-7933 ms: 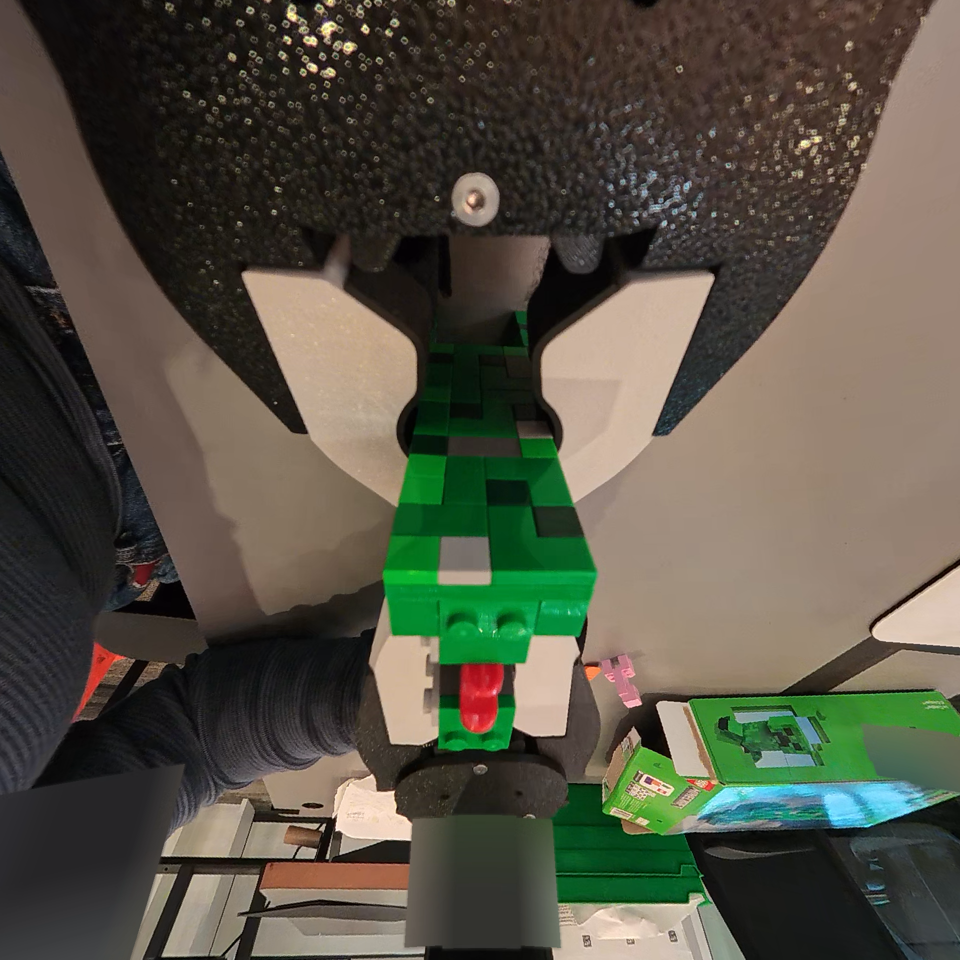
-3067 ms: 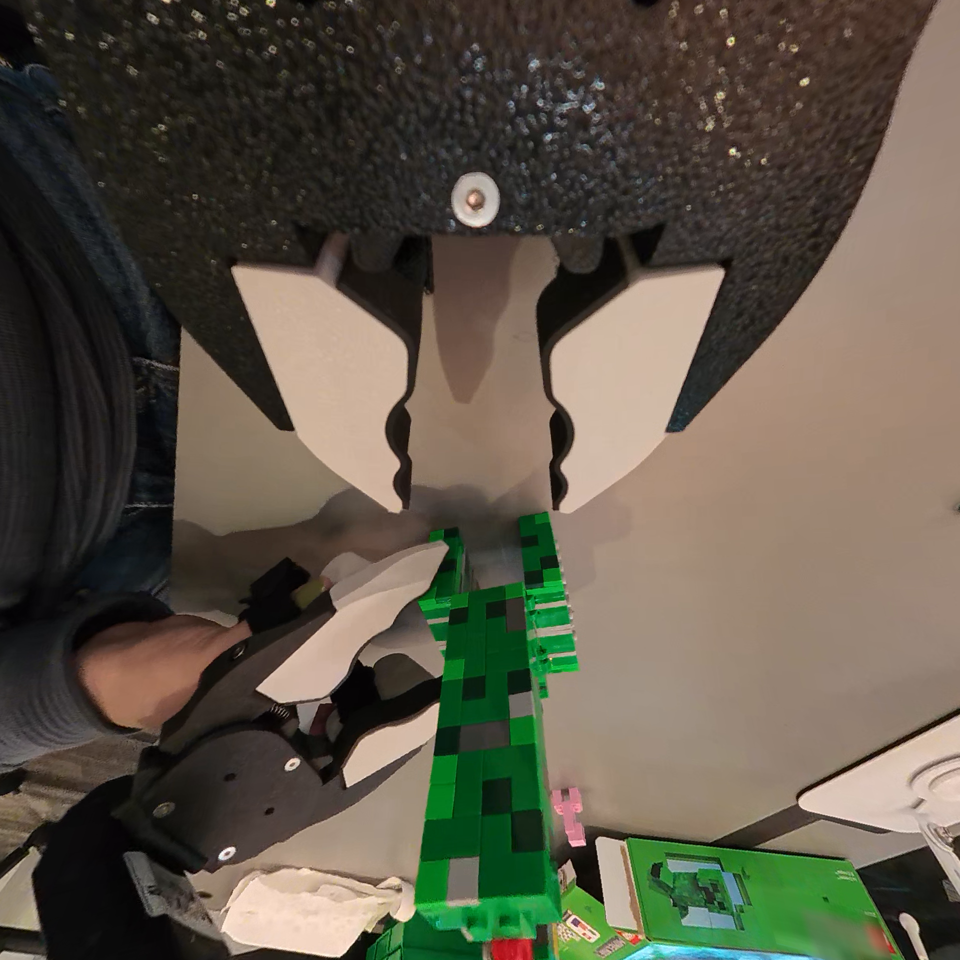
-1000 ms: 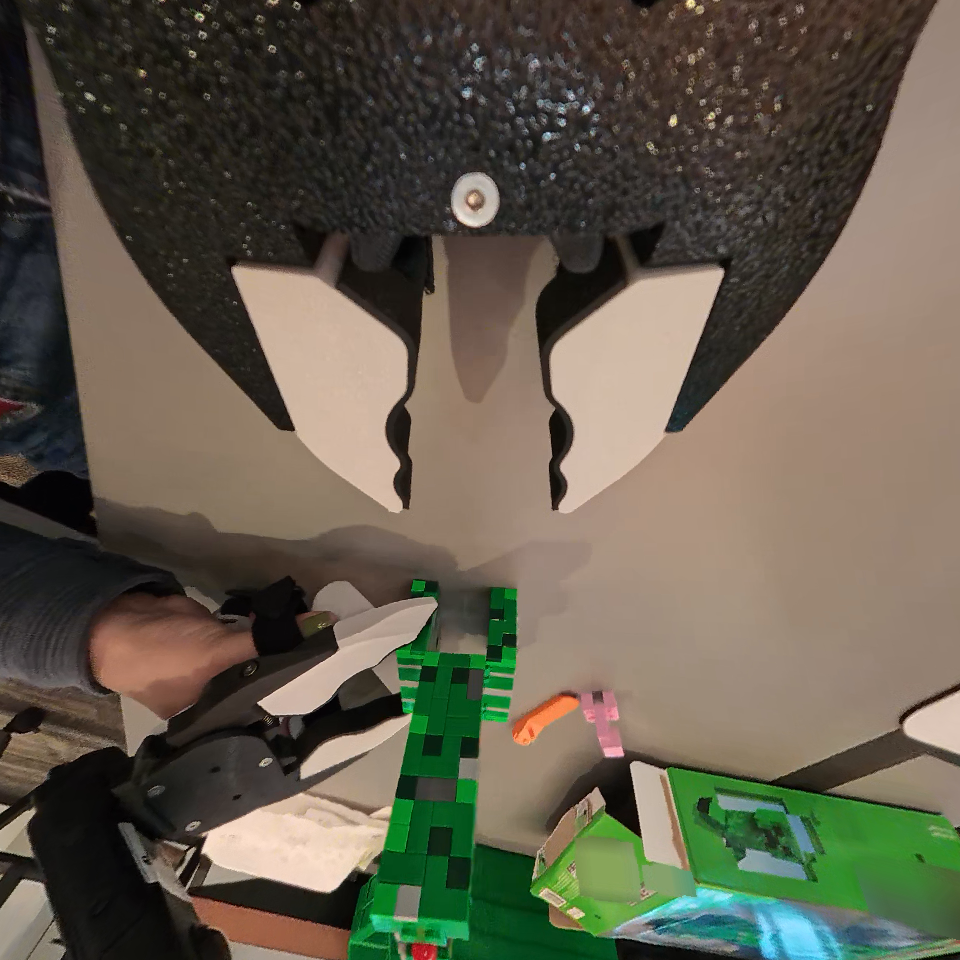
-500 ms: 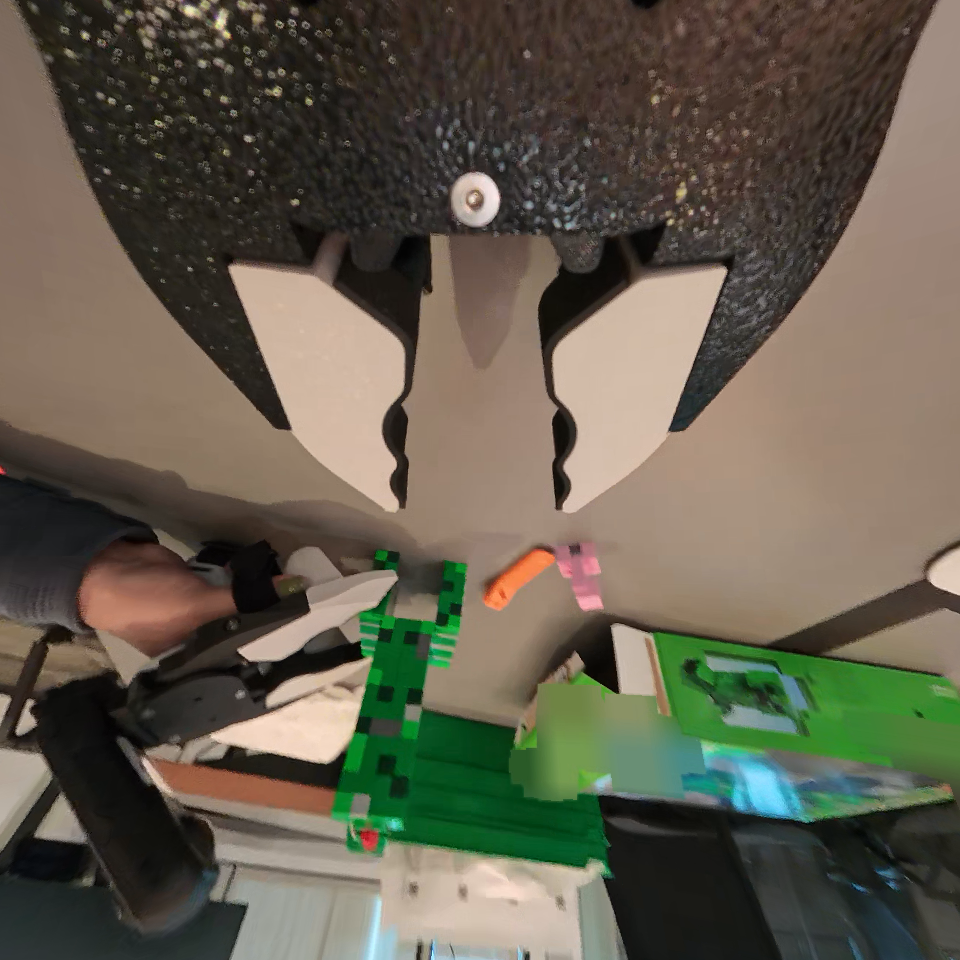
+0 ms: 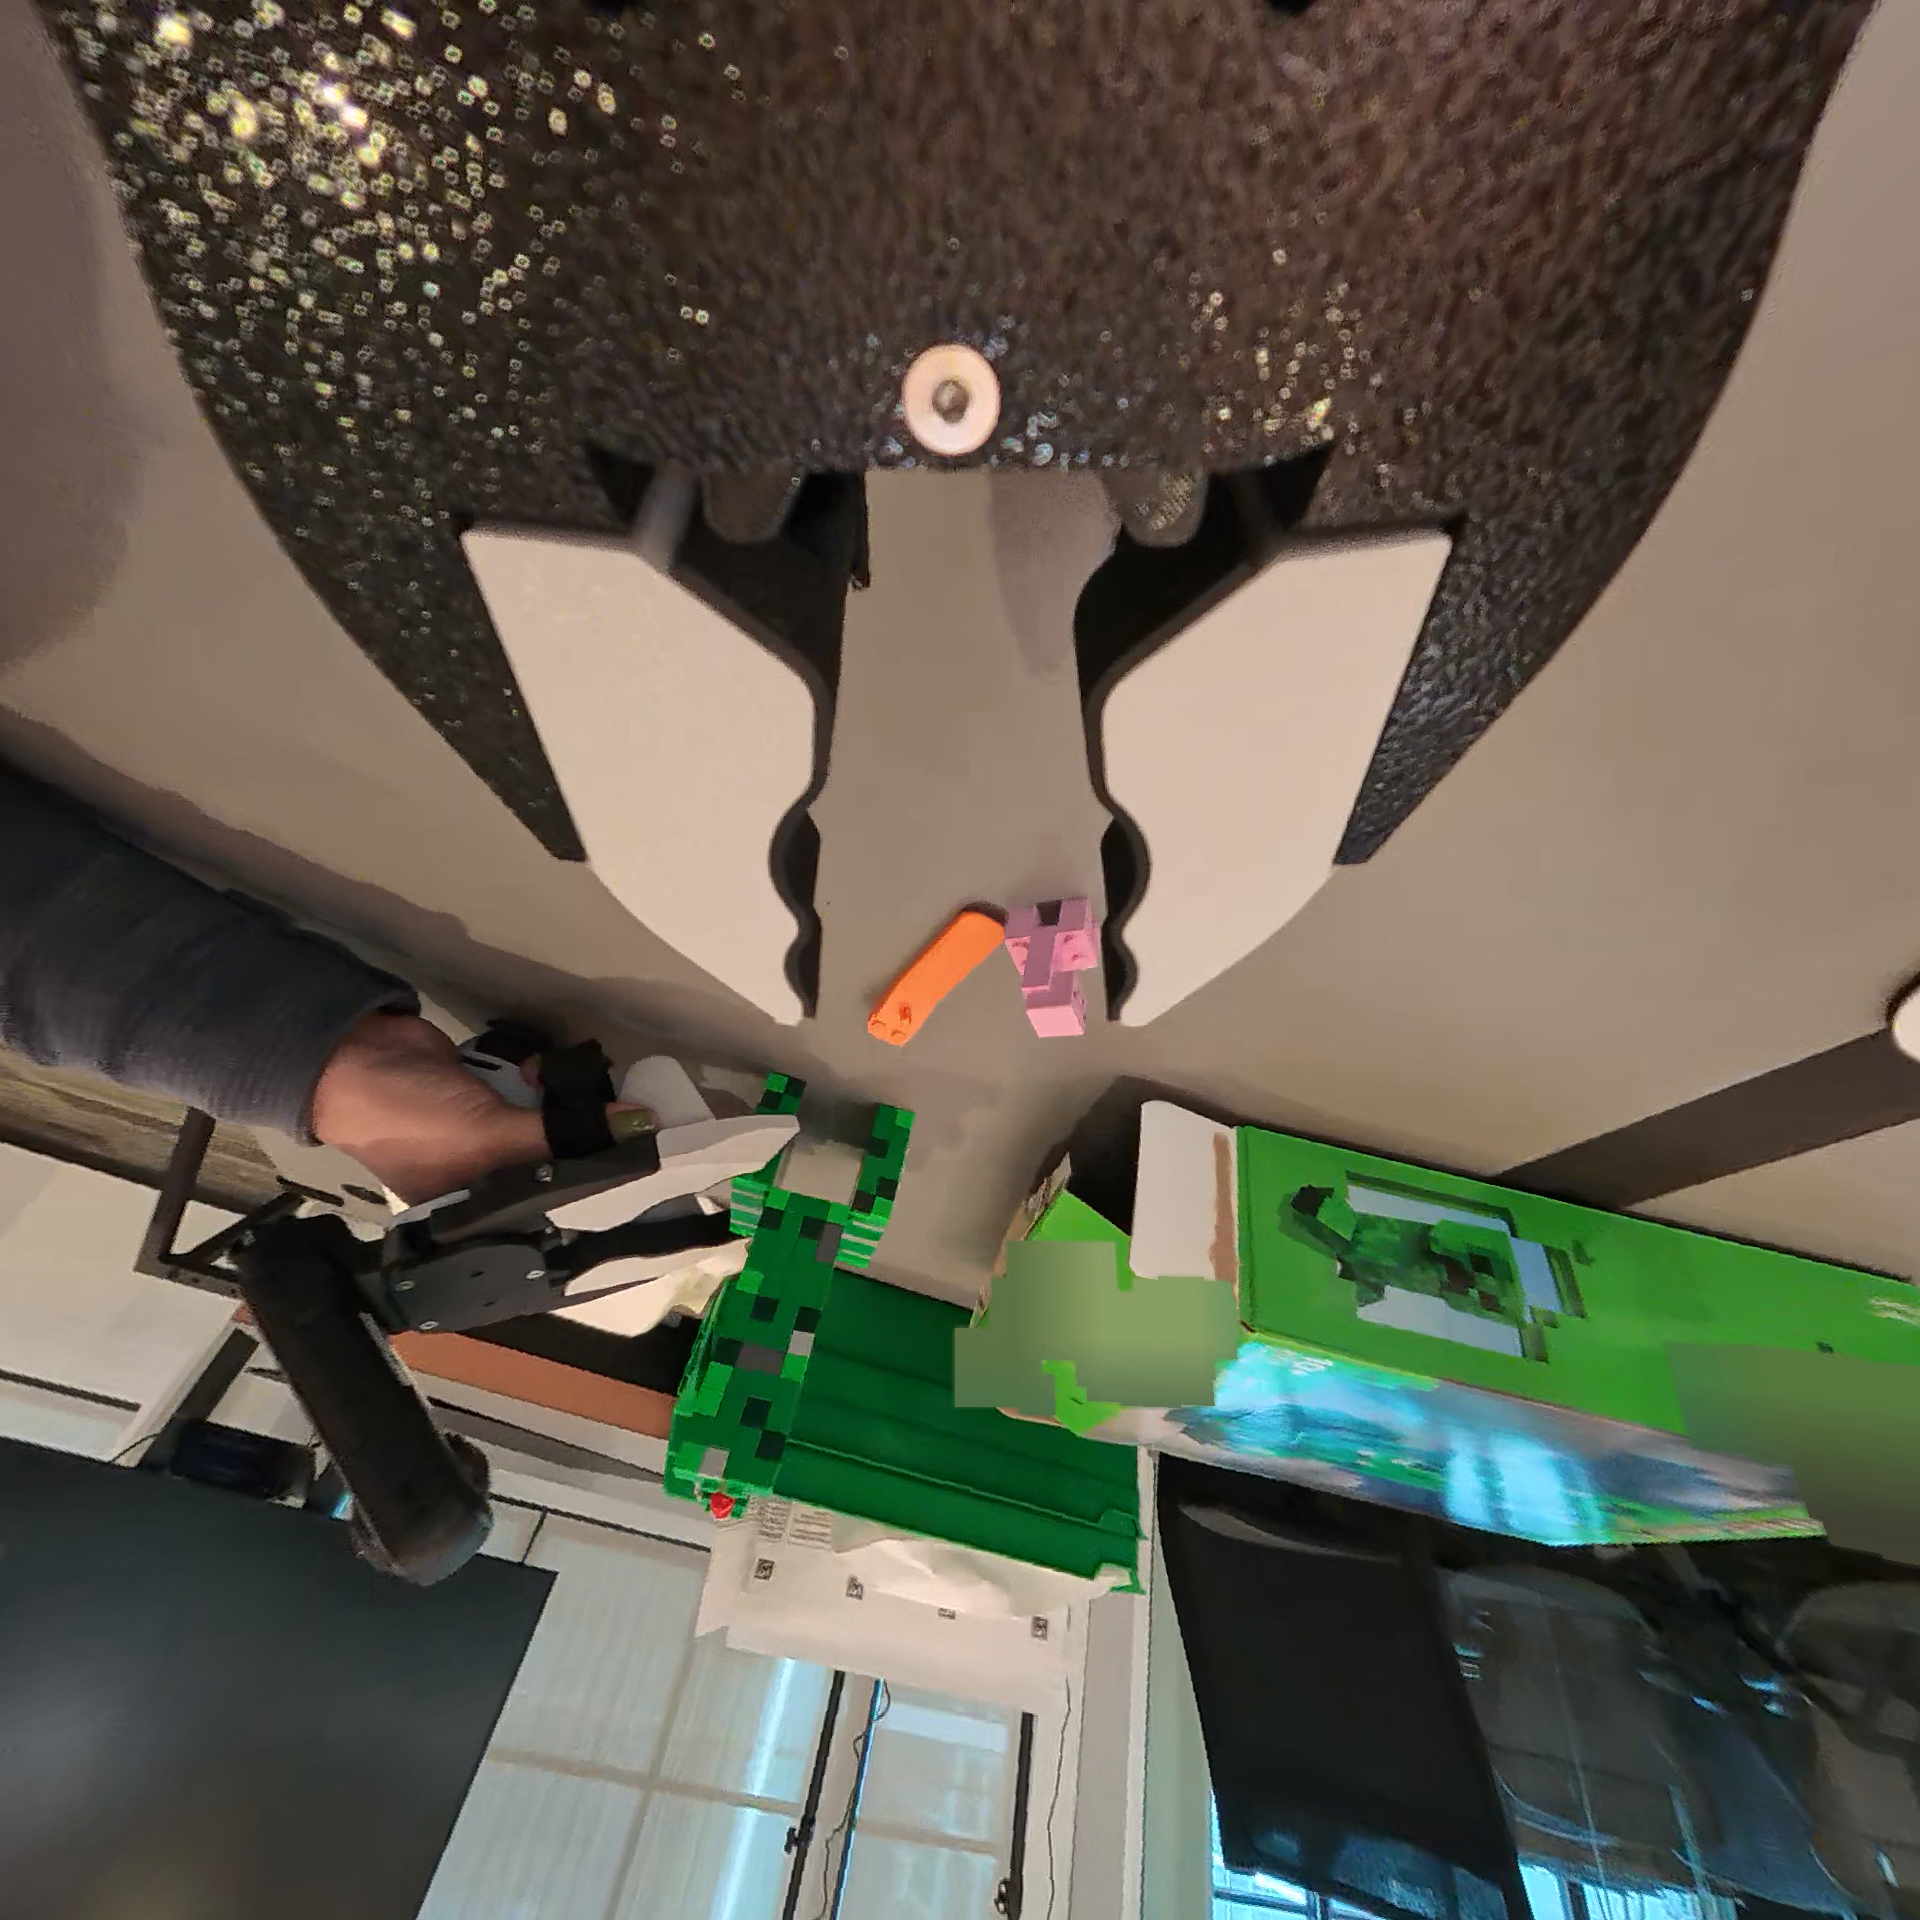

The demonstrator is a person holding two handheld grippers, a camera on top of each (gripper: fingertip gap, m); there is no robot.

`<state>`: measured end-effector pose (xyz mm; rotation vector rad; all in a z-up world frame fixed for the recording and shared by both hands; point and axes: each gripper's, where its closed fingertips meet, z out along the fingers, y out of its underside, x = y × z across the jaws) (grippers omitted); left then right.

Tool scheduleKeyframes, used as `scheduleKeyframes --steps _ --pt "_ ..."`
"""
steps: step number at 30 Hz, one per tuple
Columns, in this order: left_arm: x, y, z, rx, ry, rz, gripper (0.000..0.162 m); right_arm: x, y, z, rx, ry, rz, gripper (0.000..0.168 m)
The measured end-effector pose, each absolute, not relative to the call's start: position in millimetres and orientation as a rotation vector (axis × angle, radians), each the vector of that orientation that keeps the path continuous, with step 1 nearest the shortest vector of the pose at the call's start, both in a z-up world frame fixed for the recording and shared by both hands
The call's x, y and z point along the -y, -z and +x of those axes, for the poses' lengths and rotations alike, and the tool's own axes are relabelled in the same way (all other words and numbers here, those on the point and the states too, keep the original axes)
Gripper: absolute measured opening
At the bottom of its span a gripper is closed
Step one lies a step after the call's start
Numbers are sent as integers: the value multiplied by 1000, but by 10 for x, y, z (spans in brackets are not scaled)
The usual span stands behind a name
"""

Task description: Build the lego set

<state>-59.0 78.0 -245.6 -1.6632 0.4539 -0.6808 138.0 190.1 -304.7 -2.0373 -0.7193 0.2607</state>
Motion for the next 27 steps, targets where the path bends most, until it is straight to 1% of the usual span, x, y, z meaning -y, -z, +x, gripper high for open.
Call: scheduleKeyframes --steps 2,3,7,9,11,13,14,15,16,17,18,19,20,21,27 --pt "-802 2448 -585 -454 688 -1659 52 -1923 3046 1384 717 -269 -2038 79" --pt "-808 2446 -586 -455 687 -1658 52 -1934 3039 1394 705 -267 -2036 83" --pt "-811 2439 -602 -454 678 -1651 57 -1878 2967 1476 630 -285 -2013 111" --pt "-805 2423 -626 -449 659 -1643 62 -1778 2921 1579 576 -283 -2001 122" --pt "-793 2389 -676 -435 619 -1632 70 -1630 2842 1644 534 -299 -1956 123" --pt "-764 2346 -747 -413 560 -1624 74 -1431 2752 1574 533 -358 -1890 114" --pt "-736 2330 -781 -403 534 -1624 74 -1323 2710 1489 545 -392 -1855 108" --pt "-698 2325 -815 -388 513 -1627 69 -1217 2676 1373 565 -425 -1823 102" --pt "-651 2337 -847 -369 497 -1635 62 -1119 2654 1251 585 -443 -1802 97" --pt "-595 2360 -873 -351 489 -1644 50 -1032 2642 1122 605 -451 -1790 85" --pt "-531 2395 -891 -342 485 -1652 27 -947 2635 971 632 -468 -1779 62" --pt "-473 2447 -916 -333 471 -1671 0 -859 2625 792 667 -501 -1761 35" --pt "-438 2473 -970 -301 438 -1692 0 -777 2614 603 702 -541 -1738 13" --pt "-393 2493 -1017 -294 395 -1708 0 -706 2604 416 733 -580 -1716 1" --pt "-152 2474 -1396 -315 91 -1737 0 -521 2540 -602 873 -714 -1617 0"
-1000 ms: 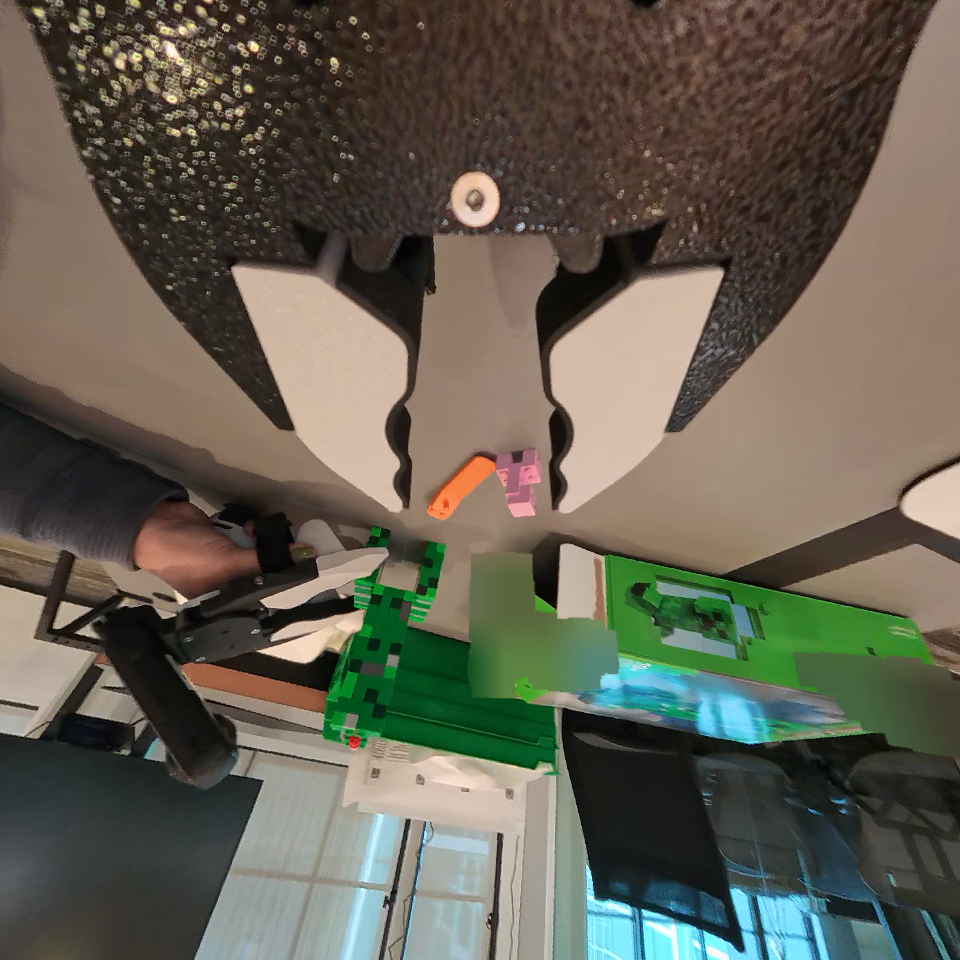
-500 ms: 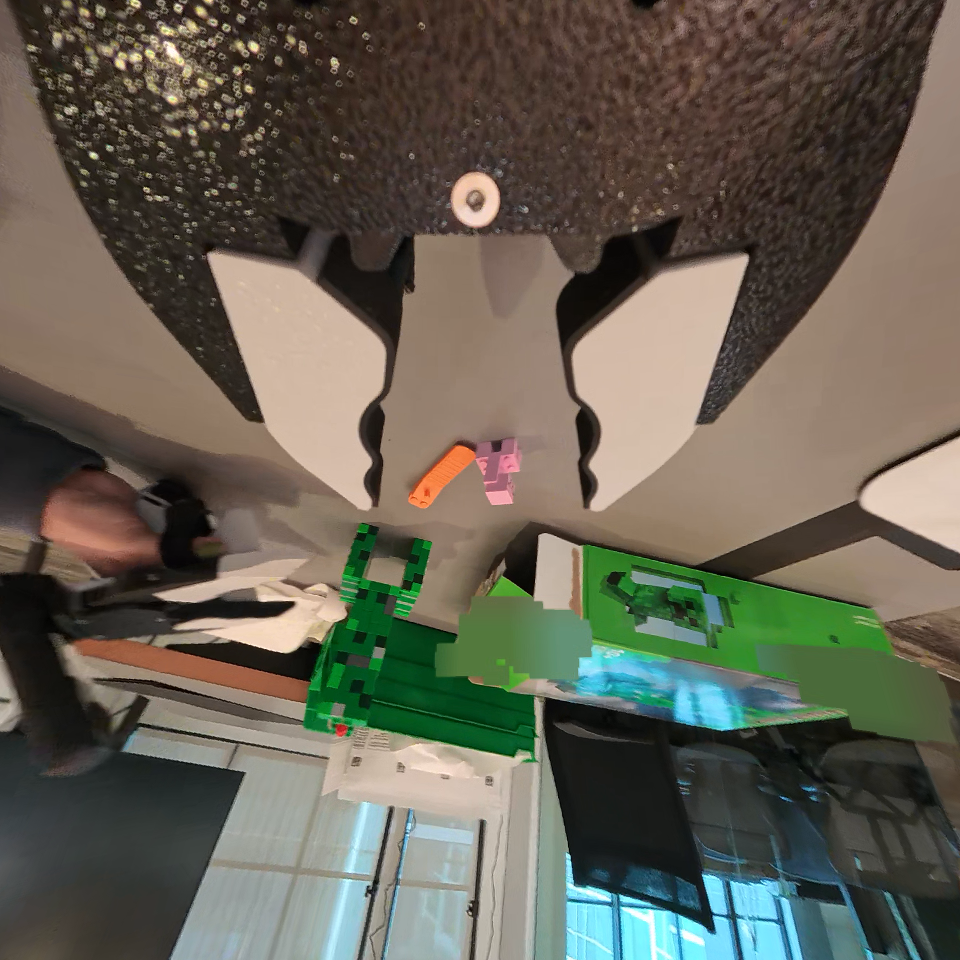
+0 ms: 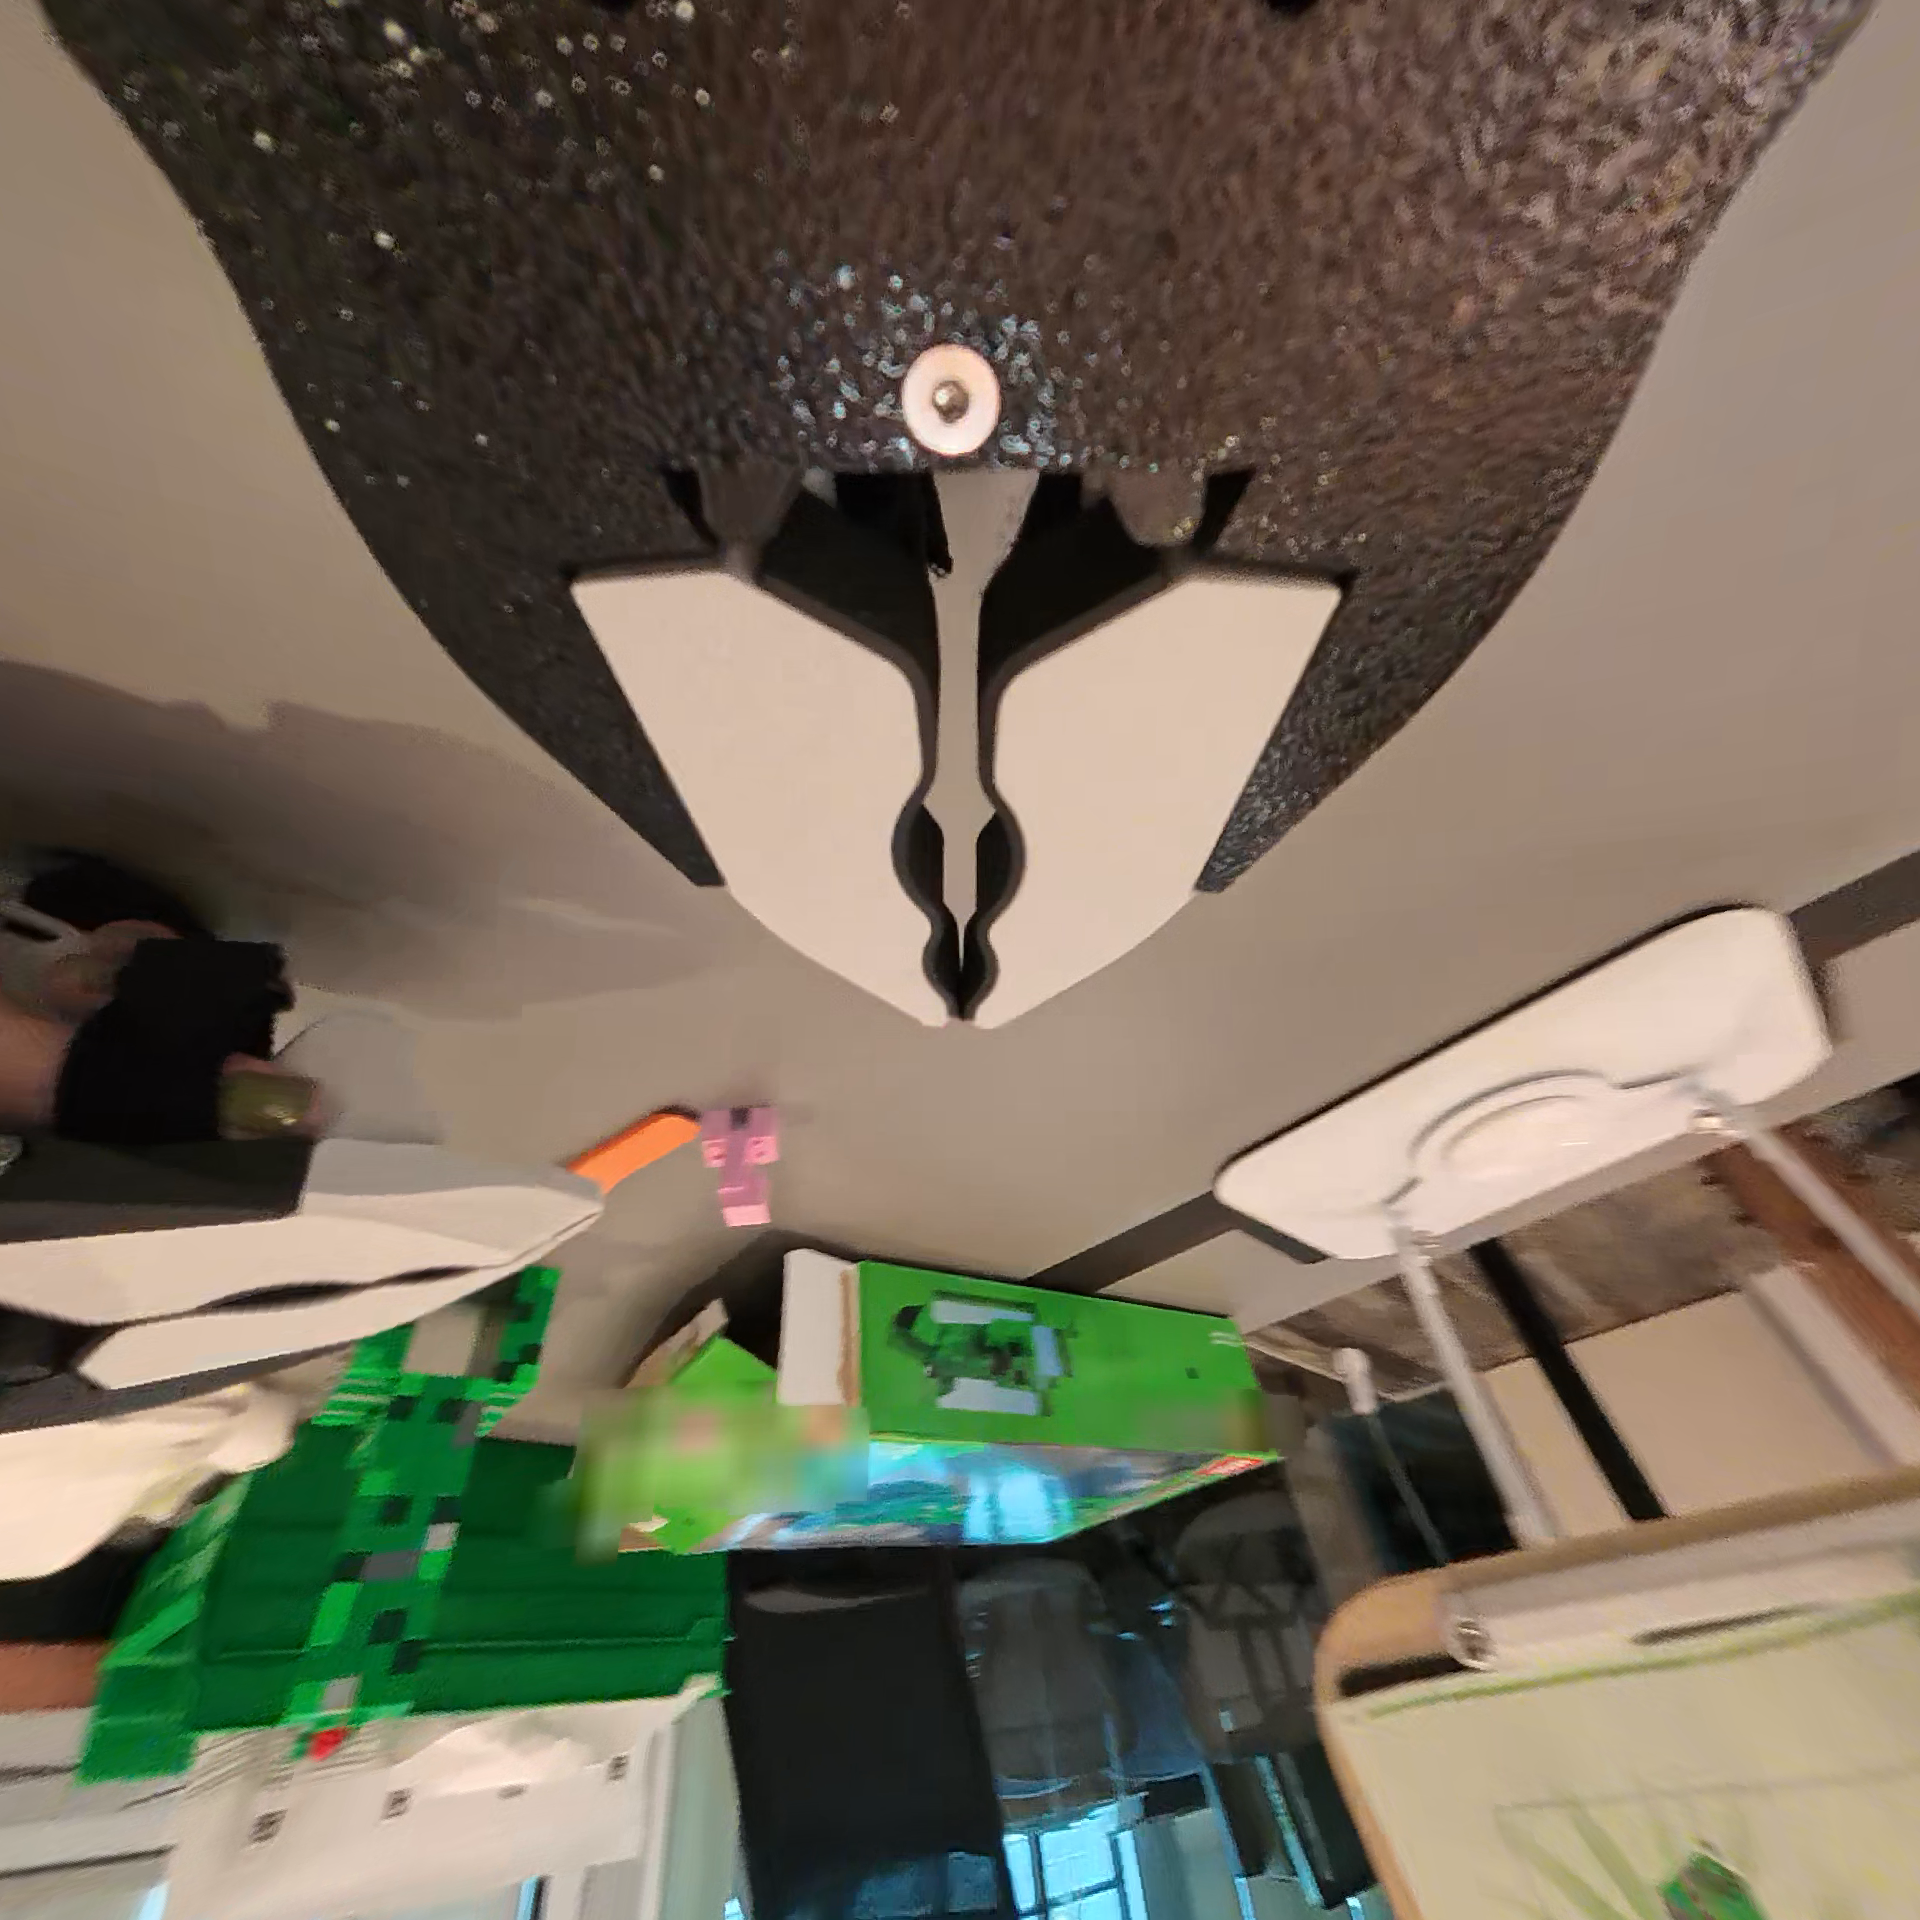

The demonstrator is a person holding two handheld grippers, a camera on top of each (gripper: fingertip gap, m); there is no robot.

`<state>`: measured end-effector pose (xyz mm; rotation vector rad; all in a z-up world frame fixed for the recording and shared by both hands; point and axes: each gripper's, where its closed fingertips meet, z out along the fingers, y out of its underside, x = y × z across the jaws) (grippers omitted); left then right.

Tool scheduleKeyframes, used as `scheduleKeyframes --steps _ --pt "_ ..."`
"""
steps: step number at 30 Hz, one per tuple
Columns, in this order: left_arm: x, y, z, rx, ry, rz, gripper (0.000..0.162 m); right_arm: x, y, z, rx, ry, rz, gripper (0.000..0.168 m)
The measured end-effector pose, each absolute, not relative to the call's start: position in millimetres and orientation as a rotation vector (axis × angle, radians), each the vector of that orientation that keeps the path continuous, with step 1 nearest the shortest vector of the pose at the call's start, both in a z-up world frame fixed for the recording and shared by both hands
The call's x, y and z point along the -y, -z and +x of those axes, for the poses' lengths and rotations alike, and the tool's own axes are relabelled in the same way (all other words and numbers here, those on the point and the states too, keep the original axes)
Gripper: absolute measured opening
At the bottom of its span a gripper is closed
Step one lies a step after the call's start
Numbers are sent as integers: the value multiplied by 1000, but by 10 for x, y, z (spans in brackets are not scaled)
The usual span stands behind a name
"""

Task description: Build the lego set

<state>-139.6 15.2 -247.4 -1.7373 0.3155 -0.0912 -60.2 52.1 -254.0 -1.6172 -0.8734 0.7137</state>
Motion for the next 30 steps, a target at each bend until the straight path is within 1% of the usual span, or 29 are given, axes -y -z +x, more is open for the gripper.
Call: scheduleKeyframes --steps 4,7,10,15,26,30 --pt "-106 2477 -1817 -244 -95 -1751 0 -602 2441 -1191 808 -746 -1553 0" --pt "-110 2483 -2126 -186 -216 -1735 0 -662 2376 -1519 803 -667 -1471 0" --pt "-111 2503 -2277 -140 -225 -1739 0 -649 2388 -1731 862 -600 -1433 0" --pt "-115 2519 -2307 -101 -133 -1731 0 -617 2386 -1750 887 -616 -1405 0" --pt "-107 2527 -2309 -85 -86 -1739 0 -560 2450 -1808 916 -722 -1464 0" --pt "-96 2508 -2307 -91 -113 -1724 0 -617 2369 -1724 846 -716 -1434 0"
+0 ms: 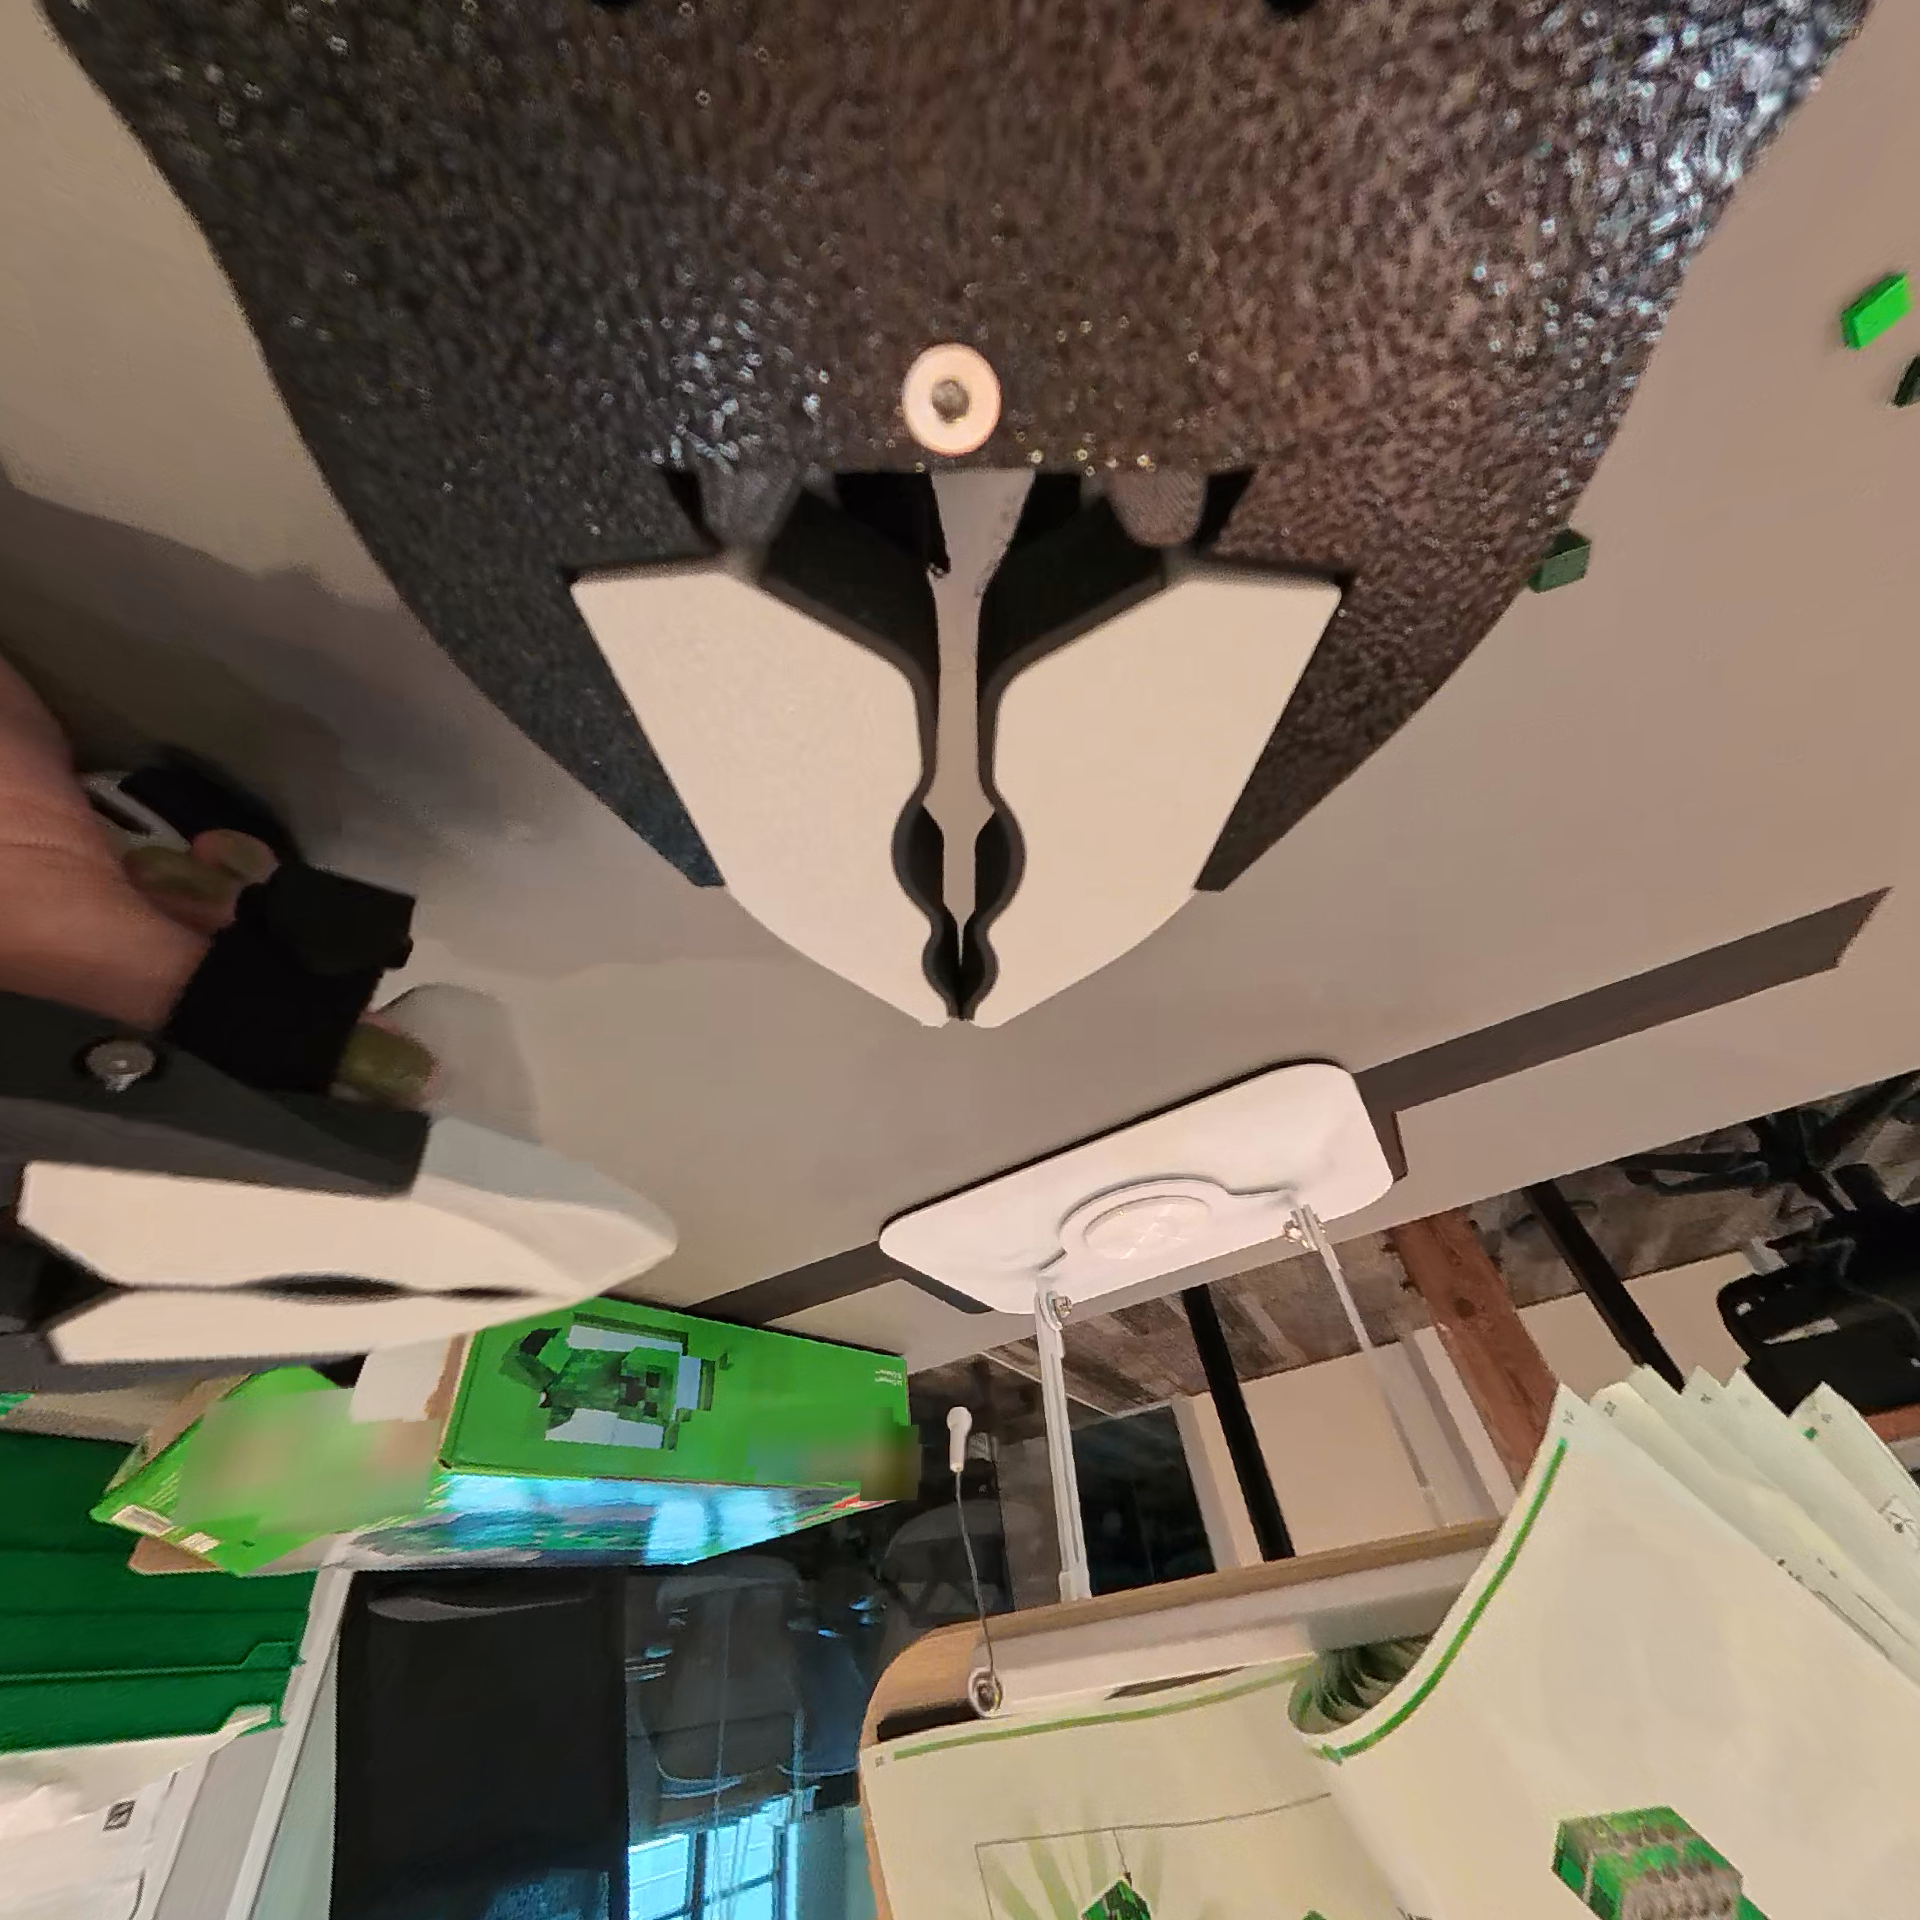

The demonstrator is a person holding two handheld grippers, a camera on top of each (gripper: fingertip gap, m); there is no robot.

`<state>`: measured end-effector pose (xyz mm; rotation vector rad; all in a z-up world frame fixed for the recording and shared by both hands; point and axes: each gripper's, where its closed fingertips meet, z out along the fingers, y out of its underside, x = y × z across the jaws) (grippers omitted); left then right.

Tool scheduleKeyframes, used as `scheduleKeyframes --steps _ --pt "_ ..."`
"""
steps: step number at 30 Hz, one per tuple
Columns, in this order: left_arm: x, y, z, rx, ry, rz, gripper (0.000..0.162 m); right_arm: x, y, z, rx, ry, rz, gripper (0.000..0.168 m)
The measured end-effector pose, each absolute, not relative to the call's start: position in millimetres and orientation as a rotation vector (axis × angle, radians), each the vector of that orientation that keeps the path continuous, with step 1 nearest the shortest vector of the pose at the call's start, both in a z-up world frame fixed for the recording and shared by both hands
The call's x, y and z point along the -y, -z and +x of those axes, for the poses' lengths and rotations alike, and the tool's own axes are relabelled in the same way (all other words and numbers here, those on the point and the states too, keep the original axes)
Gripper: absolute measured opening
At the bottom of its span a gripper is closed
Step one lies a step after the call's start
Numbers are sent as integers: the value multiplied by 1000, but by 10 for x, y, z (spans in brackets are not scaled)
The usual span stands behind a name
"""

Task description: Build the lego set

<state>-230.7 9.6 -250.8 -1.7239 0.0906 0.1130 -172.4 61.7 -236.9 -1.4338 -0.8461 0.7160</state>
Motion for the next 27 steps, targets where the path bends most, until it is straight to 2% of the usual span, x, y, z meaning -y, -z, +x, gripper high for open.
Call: scheduleKeyframes --steps 11,15,20,27 --pt "-576 2348 -2887 249 -397 -1598 0 -1802 1912 -1640 369 -628 -1300 0" --pt "-1226 2156 -2754 125 -371 -1455 0 -2219 1688 -1688 297 -586 -1171 0" --pt "-1834 2108 -2664 -51 -444 -1433 0 -2675 1376 -1722 241 -600 -1045 22" --pt "-1893 2107 -2617 -46 -305 -1421 0 -3145 1286 -1889 159 -772 -1036 35"
